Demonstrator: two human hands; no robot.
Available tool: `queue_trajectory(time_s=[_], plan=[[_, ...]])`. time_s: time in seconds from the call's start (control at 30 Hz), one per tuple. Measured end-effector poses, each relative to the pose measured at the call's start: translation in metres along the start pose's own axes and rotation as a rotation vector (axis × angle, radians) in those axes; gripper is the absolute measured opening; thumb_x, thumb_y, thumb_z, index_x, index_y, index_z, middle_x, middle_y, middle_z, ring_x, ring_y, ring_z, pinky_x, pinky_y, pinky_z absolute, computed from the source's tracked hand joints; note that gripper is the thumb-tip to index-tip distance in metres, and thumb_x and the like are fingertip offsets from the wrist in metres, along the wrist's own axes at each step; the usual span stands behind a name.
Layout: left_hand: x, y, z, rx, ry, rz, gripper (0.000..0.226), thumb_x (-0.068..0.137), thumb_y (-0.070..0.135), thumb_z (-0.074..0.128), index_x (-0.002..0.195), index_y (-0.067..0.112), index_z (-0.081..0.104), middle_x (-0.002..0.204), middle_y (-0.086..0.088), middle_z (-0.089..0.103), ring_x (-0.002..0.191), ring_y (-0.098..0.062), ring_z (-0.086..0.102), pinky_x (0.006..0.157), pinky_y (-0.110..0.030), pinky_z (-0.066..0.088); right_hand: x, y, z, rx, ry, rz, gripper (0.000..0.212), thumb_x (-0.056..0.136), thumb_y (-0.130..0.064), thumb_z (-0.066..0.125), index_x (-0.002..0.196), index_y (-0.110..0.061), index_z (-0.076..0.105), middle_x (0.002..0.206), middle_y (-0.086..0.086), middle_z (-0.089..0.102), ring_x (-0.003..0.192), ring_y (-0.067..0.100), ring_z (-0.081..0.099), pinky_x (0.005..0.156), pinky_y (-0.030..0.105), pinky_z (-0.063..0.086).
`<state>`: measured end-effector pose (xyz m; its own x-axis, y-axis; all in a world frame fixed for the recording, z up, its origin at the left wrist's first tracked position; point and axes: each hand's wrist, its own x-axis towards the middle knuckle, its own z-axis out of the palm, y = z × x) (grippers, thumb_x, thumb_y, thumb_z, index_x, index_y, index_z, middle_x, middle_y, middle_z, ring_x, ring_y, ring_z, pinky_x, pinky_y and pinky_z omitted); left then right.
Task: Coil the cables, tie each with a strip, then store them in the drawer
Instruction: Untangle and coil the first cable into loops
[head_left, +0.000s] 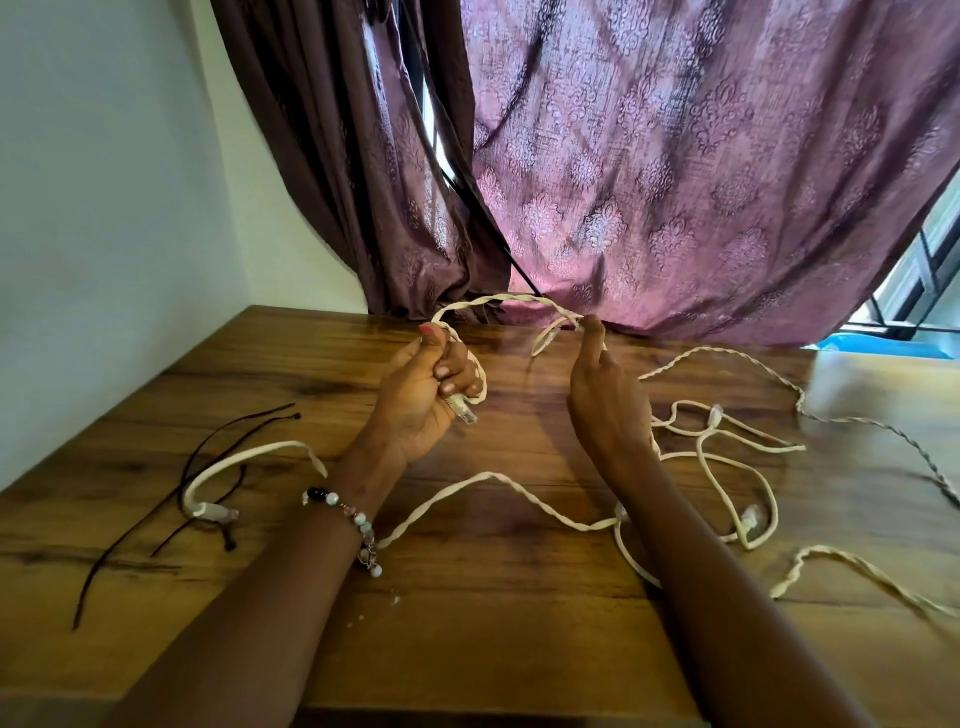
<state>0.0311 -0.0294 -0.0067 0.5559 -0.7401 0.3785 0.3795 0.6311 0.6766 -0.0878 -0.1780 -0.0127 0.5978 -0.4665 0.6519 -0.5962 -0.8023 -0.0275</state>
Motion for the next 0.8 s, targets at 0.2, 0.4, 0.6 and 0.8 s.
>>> queue_trajectory(time_s=[0.2,0.4,0.6,0.8], plan=[[0.000,0.007,-0.001,-0.037,-0.031,0.028,0.031,0.093,0.041,0.035,0.078,0.014,0.042,0.046,0.010,0.031,0.036,-0.003,0.028,0.044,-0.021,0.036,0.004,0.011,-0.018,0.040,0.132,-0.012,0.052,0.083,0.008,0.047,0.133,-0.005,0.042,0.104,0.025,0.062,0.079,0.044,0.063,0.052,0.034,0.034],[0.001,0.004,0.001,-0.048,-0.140,-0.056,0.035,0.092,0.042,0.032,0.082,0.013,0.047,0.044,0.011,0.033,0.035,-0.001,0.025,0.045,-0.020,0.030,0.009,0.022,-0.015,-0.074,0.209,-0.011,0.043,0.071,0.008,0.061,0.113,-0.001,0.061,0.096,0.020,0.061,0.081,0.038,0.061,0.049,0.036,0.048],[0.000,0.004,0.005,-0.211,-0.130,-0.076,0.038,0.088,0.049,0.032,0.071,0.019,0.047,0.042,0.010,0.034,0.034,-0.003,0.028,0.044,-0.020,0.034,0.004,0.008,-0.013,-0.241,-0.167,-0.460,0.049,0.092,-0.003,0.040,0.139,-0.015,0.040,0.121,0.007,0.061,0.110,0.030,0.058,0.067,0.033,0.046],[0.002,0.002,0.005,0.013,0.085,0.040,0.037,0.102,0.031,0.029,0.076,0.010,0.045,0.060,0.001,0.050,0.050,-0.010,0.049,0.053,-0.024,0.047,-0.006,-0.020,-0.038,-0.193,-0.315,-0.680,0.041,0.092,-0.002,0.046,0.132,-0.009,0.046,0.116,0.012,0.059,0.108,0.027,0.056,0.074,0.034,0.047]])
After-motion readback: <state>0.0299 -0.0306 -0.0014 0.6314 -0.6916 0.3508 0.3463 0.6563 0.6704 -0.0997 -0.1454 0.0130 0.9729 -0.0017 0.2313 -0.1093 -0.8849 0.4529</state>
